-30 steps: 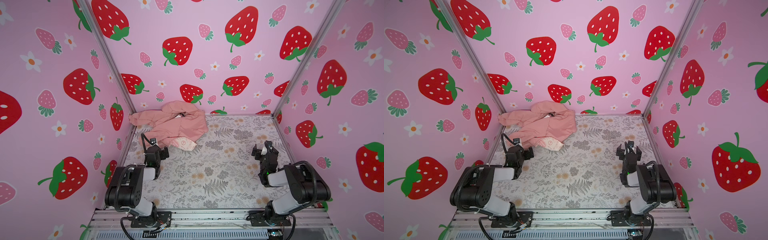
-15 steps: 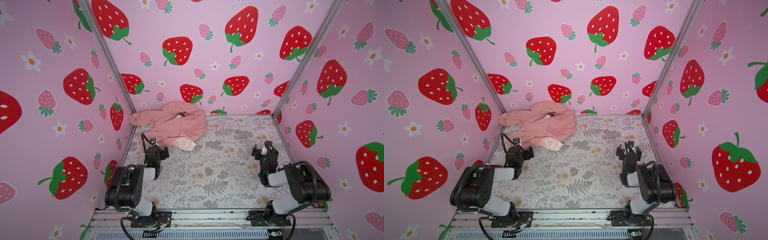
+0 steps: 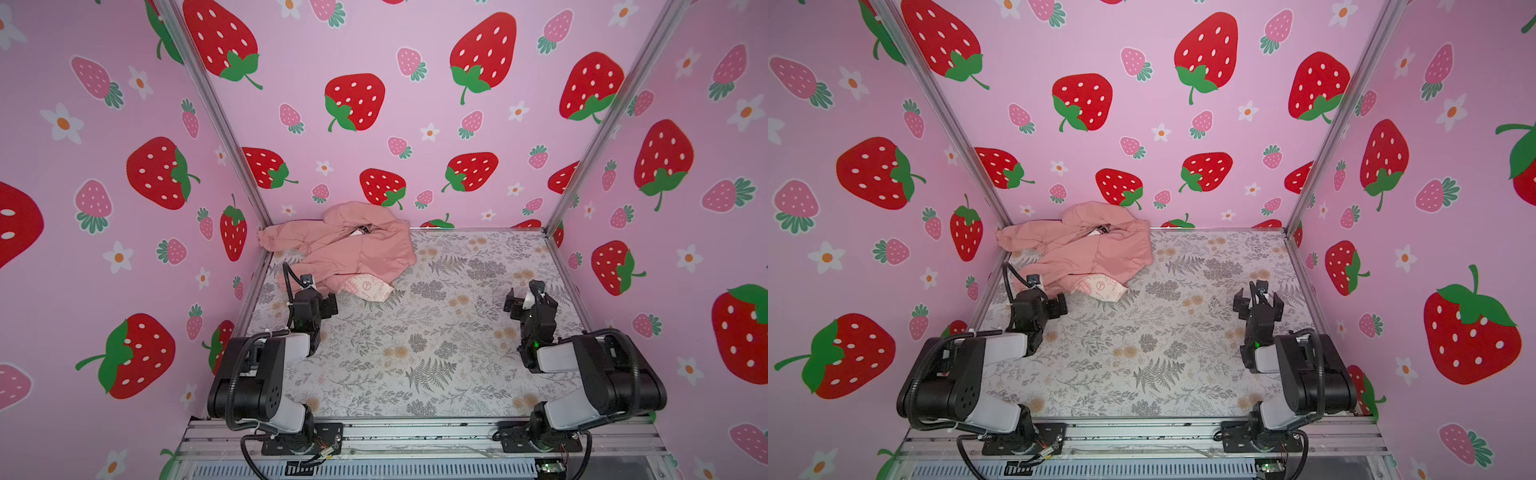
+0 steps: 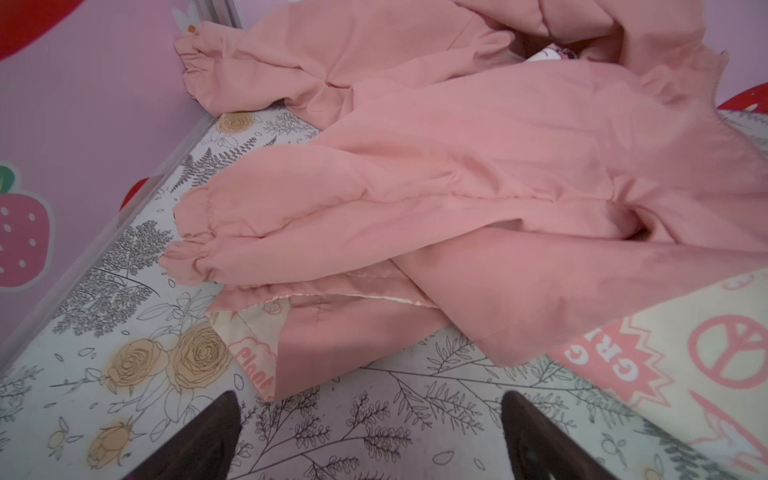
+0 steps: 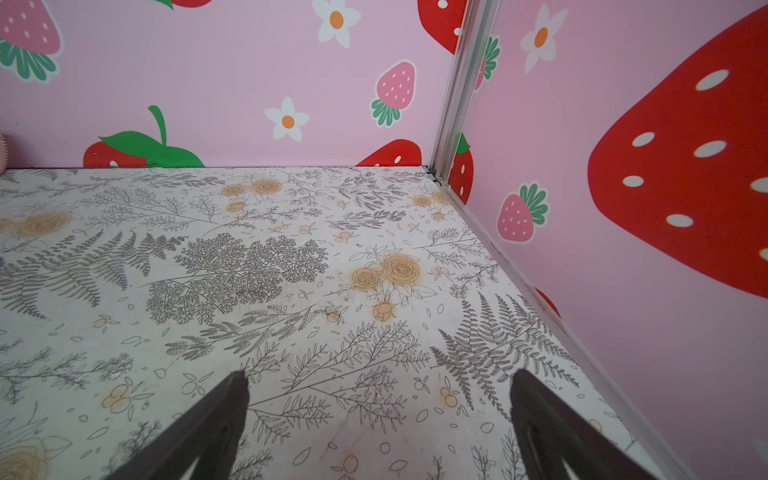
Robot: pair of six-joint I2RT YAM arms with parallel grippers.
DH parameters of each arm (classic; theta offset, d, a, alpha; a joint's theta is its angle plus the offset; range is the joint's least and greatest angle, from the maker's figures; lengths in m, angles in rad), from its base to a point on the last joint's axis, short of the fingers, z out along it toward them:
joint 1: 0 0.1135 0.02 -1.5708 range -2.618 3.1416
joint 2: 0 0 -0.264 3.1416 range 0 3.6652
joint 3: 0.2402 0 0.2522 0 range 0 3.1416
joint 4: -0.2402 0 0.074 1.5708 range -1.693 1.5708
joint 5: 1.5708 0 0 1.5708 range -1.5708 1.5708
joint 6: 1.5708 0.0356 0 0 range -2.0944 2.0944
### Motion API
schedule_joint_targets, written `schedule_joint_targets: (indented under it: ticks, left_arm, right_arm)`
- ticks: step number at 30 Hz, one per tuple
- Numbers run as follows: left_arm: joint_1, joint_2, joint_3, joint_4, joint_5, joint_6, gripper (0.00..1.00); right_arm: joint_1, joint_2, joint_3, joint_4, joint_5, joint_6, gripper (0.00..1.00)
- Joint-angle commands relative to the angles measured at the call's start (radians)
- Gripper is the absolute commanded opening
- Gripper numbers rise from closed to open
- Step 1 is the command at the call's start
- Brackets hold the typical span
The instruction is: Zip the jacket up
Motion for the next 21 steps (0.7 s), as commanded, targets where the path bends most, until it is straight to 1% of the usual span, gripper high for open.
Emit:
schedule_joint_targets:
  ticks: [1,3,5,6,9,11,12,14,16,18,21]
  left_arm:
    - [-0.009,-0.101,0.101,-0.161,-0.089,-0.022,0.99]
    - [-0.010,-0.158,0.161,-0.254,-0.104,-0.085,0.99]
    - [-0.009,-0.196,0.235,-0.335,-0.065,-0.118,0.99]
    - [-0.010,-0.207,0.293,-0.405,-0.039,-0.132,0.99]
    - [-0.009,-0.194,0.508,-0.661,-0.015,-0.201,0.99]
    - [-0.006,-0.158,0.646,-0.820,-0.001,-0.254,0.99]
    - [-0.001,-0.132,0.710,-0.895,0.027,-0.265,0.99]
    - [0.007,-0.072,0.828,-1.003,0.103,-0.275,0.99]
    - [0.007,-0.003,0.923,-1.074,0.176,-0.266,0.99]
    - [0.005,0.065,0.980,-1.108,0.207,-0.255,0.99]
    - [-0.005,0.185,1.058,-1.150,0.231,-0.223,0.99]
  right_arm:
    - [0.002,-0.157,0.050,-0.141,0.035,0.035,0.99]
    - [0.002,-0.267,0.055,-0.218,0.029,0.090,0.99]
    - [0.002,-0.376,0.059,-0.290,0.034,0.153,0.99]
    - [0.002,-0.424,0.071,-0.346,0.052,0.193,0.99]
    - [0.002,-0.531,0.168,-0.644,0.114,0.333,0.99]
    - [0.002,-0.560,0.250,-0.827,0.083,0.356,0.99]
    - [0.002,-0.585,0.289,-0.901,0.034,0.368,0.99]
    - [0.001,-0.602,0.336,-0.994,-0.111,0.371,0.99]
    - [0.001,-0.614,0.368,-1.044,-0.269,0.377,0.89]
    - [0.002,-0.604,0.389,-1.080,-0.390,0.396,0.84]
    - [0.005,-0.577,0.390,-1.089,-0.551,0.428,0.84]
